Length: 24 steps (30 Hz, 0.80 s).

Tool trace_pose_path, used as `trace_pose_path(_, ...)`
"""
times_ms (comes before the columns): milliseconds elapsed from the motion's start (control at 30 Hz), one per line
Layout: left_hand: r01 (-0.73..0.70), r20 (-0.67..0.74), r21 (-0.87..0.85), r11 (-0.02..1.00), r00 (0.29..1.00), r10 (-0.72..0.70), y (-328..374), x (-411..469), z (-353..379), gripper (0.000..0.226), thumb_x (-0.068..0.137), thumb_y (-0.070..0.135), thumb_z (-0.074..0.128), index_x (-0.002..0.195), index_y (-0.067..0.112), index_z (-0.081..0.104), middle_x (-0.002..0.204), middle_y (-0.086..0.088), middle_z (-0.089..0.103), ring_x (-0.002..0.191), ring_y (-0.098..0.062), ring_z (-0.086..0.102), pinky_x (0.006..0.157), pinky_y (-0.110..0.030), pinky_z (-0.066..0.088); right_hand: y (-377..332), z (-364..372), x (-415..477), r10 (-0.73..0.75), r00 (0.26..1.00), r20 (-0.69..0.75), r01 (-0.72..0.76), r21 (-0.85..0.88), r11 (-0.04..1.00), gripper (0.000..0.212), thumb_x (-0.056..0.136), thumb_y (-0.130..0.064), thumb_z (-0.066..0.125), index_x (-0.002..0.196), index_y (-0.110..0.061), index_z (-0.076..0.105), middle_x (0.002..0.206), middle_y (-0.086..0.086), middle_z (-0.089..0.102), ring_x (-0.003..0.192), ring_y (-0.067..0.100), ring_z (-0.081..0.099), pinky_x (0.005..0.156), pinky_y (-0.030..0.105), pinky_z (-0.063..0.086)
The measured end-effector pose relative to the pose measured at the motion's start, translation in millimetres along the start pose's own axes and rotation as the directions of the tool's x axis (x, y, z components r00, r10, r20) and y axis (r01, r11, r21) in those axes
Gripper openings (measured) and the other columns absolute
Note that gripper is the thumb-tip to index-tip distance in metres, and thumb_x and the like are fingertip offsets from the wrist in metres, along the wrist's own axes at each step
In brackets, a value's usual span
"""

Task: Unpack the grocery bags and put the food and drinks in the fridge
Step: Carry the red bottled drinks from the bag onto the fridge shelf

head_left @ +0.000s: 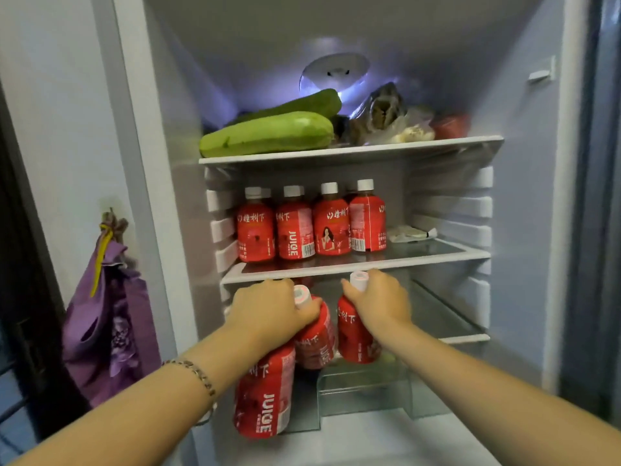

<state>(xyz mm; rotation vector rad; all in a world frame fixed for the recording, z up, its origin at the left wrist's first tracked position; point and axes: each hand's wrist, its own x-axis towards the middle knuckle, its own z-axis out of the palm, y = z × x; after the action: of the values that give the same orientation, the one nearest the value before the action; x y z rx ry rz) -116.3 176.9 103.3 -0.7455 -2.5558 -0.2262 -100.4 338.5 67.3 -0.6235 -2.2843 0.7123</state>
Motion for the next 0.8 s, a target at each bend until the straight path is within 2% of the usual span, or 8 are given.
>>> trace_pose_path(133, 0.021, 0.053, 0.02, 1.0, 0.998, -0.022, -3.0, 13.4, 19.2, 0.043, 0.087, 0.062, 0.042, 0.085, 0.02, 0.051, 0.102, -0.002, 0.066, 0.095, -0.023, 0.062, 0.079, -0.032, 0.045, 3.5, 11.1, 11.0, -0.005, 1.0, -0.026, 0.004, -0.044, 0.999, 0.045, 0.09, -0.05, 0.05, 0.105, -0.009, 0.062, 0.11, 0.01, 0.065, 0.102, 0.032, 0.06, 0.073, 0.032, 0.042)
trace_pose_path(267, 0.023, 0.034, 0.07, 0.997, 0.999, -0.026, 0.5, 22.4, 29.4, 0.045, 0.086, 0.065, 0.04, 0.086, 0.021, 0.049, 0.102, 0.0, 0.066, 0.094, -0.022, 0.061, 0.075, -0.031, 0.042, 8.0, 15.7, 21.2, 0.026, 0.999, 0.023, -0.024, -0.077, 0.997, 0.058, 0.089, -0.059, 0.047, 0.113, -0.008, 0.059, 0.119, 0.012, 0.056, 0.109, 0.033, 0.056, 0.082, 0.034, 0.044)
trace_pose_path(400, 0.073, 0.042, 0.048, 0.996, 0.996, -0.075, 1.4, 31.2, 32.0, 0.049, 0.086, 0.064, 0.042, 0.094, 0.018, 0.058, 0.104, -0.003, 0.066, 0.096, -0.023, 0.061, 0.079, -0.032, 0.044, 24.7, 26.3, 9.3, -0.058, 0.997, 0.041, 0.061, -0.077, 0.995, 0.081, 0.072, -0.071, 0.058, 0.124, -0.011, 0.045, 0.125, 0.009, 0.04, 0.118, 0.029, 0.047, 0.09, 0.039, 0.046)
trace_pose_path(467, 0.09, 0.047, 0.047, 0.995, 0.995, -0.092, 2.8, 34.9, 31.3, 0.048, 0.086, 0.064, 0.043, 0.093, 0.019, 0.058, 0.108, -0.004, 0.066, 0.099, -0.024, 0.06, 0.081, -0.032, 0.043, 33.3, 32.1, 9.7, -0.071, 0.997, 0.035, 0.073, -0.034, 0.997, 0.086, 0.067, -0.069, 0.065, 0.127, -0.014, 0.039, 0.126, 0.006, 0.038, 0.117, 0.027, 0.047, 0.089, 0.038, 0.046)
trace_pose_path(567, 0.077, 0.044, 0.075, 0.994, 0.996, -0.081, 10.0, 35.6, 31.4, 0.039, 0.087, 0.062, 0.044, 0.076, 0.024, 0.046, 0.109, -0.005, 0.065, 0.1, -0.024, 0.059, 0.076, -0.029, 0.038, 42.2, 47.9, 32.5, 0.03, 0.998, 0.051, -0.032, 0.046, 0.998, 0.082, 0.068, -0.063, 0.069, 0.127, -0.014, 0.041, 0.126, 0.011, 0.045, 0.114, 0.032, 0.052, 0.089, 0.039, 0.047)
trace_pose_path(633, 0.083, 0.041, 0.082, 0.993, 0.995, -0.087, 14.4, 34.1, 32.4, 0.039, 0.088, 0.062, 0.044, 0.08, 0.023, 0.045, 0.109, -0.005, 0.065, 0.099, -0.024, 0.059, 0.075, -0.03, 0.038, 45.2, 64.0, 50.2, 0.041, 0.994, 0.097, -0.046, 0.045, 0.998, 0.078, 0.071, -0.06, 0.069, 0.127, -0.016, 0.039, 0.123, 0.014, 0.052, 0.11, 0.034, 0.056, 0.087, 0.038, 0.049)
trace_pose_path(800, 0.102, 0.033, 0.1, 0.99, 0.994, -0.105, 14.4, 34.7, 32.6, 0.04, 0.087, 0.062, 0.044, 0.082, 0.023, 0.043, 0.11, -0.005, 0.065, 0.099, -0.024, 0.059, 0.076, -0.03, 0.038, 33.7, 95.7, 92.4, 0.118, 0.978, 0.172, -0.134, 0.087, 0.987, 0.081, 0.072, -0.056, 0.071, 0.133, -0.014, 0.039, 0.134, 0.016, 0.04, 0.122, 0.031, 0.048, 0.096, 0.037, 0.044)
